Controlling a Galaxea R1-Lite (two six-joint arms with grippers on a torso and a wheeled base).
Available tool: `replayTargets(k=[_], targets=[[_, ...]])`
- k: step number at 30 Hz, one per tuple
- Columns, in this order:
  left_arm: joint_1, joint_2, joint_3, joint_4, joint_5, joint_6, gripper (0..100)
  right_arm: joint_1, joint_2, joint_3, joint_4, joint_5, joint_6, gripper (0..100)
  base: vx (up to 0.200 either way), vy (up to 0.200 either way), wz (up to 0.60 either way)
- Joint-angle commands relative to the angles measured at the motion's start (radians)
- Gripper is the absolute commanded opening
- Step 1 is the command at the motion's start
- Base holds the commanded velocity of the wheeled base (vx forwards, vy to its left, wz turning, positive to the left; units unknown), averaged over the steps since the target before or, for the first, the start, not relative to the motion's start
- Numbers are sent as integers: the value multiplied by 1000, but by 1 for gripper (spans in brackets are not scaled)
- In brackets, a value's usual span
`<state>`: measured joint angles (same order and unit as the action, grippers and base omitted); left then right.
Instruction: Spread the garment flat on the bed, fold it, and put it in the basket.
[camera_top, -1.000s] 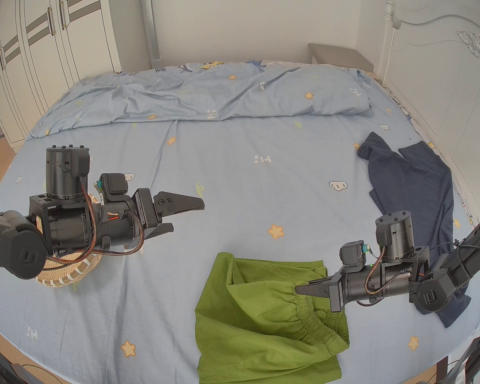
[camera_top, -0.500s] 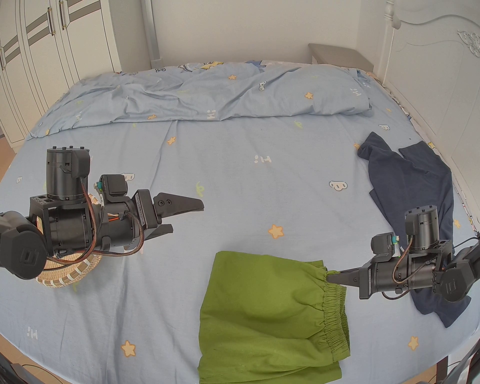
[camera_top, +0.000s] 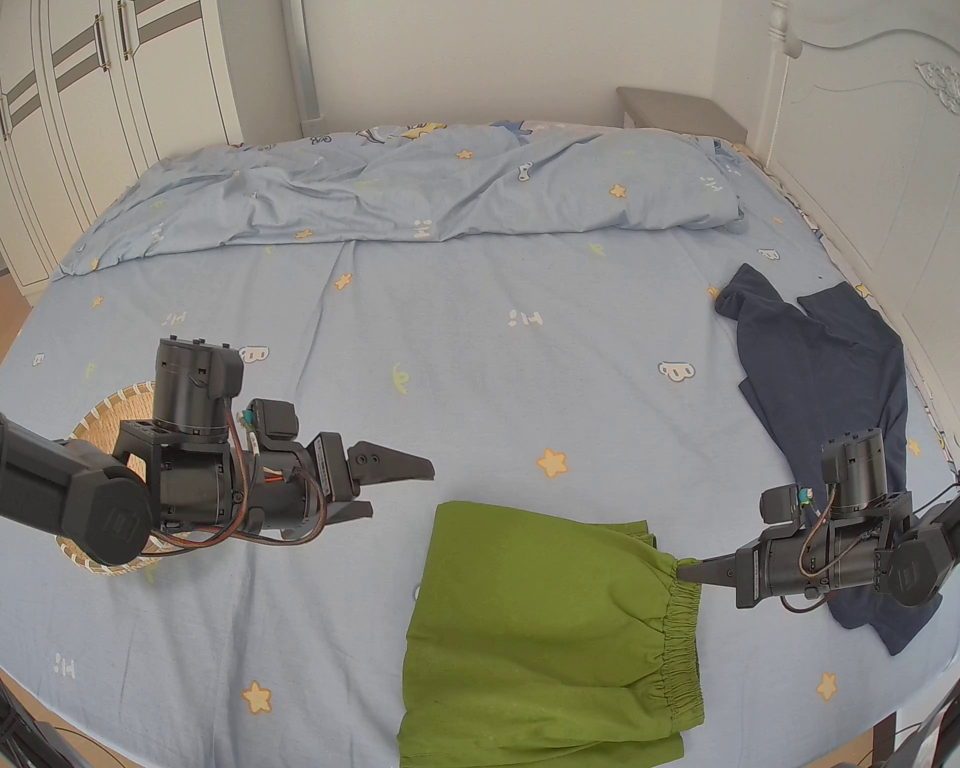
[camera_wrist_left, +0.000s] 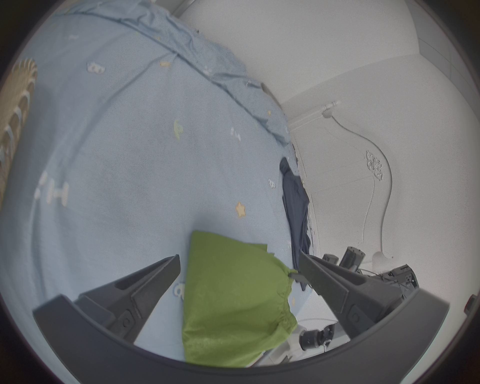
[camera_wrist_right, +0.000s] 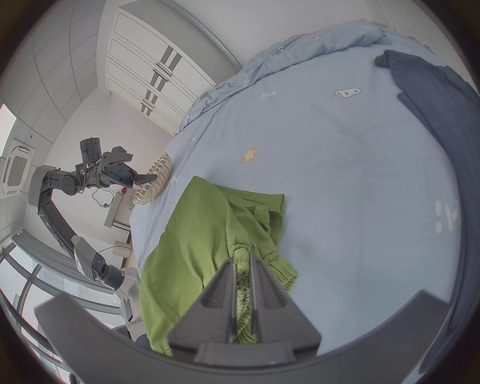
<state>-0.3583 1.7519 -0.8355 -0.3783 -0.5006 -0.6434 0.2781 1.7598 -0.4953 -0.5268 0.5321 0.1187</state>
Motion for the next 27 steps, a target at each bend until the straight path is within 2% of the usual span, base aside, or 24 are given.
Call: replayTargets(k=[1,4,8,9,15,20,27], targets=[[5,70,21,-1,-81,2,100,-5,30,3,-1,2,1,0,0,0,0],[10,75,35,-2,-131,5,100,-10,41,4,-1,2,1,0,0,0,0],[9,120,39,-2,-139,16,100,-27,49,3,-1,2,1,0,0,0,0],[9,132,39,-2,-141,27,100,-28,49,3,-1,3,2,100,0,0,0],[-2,195,62,-2,-156,119,100,-48,47,6,2,6,2,100,0,0,0],[-33,225,70,-2,-165,125,100,-91,38,21,-2,11,1,100,0,0,0],[-36,247,101,-16,-182,169,100,-145,-2,21,2,46,2,100,0,0,0]])
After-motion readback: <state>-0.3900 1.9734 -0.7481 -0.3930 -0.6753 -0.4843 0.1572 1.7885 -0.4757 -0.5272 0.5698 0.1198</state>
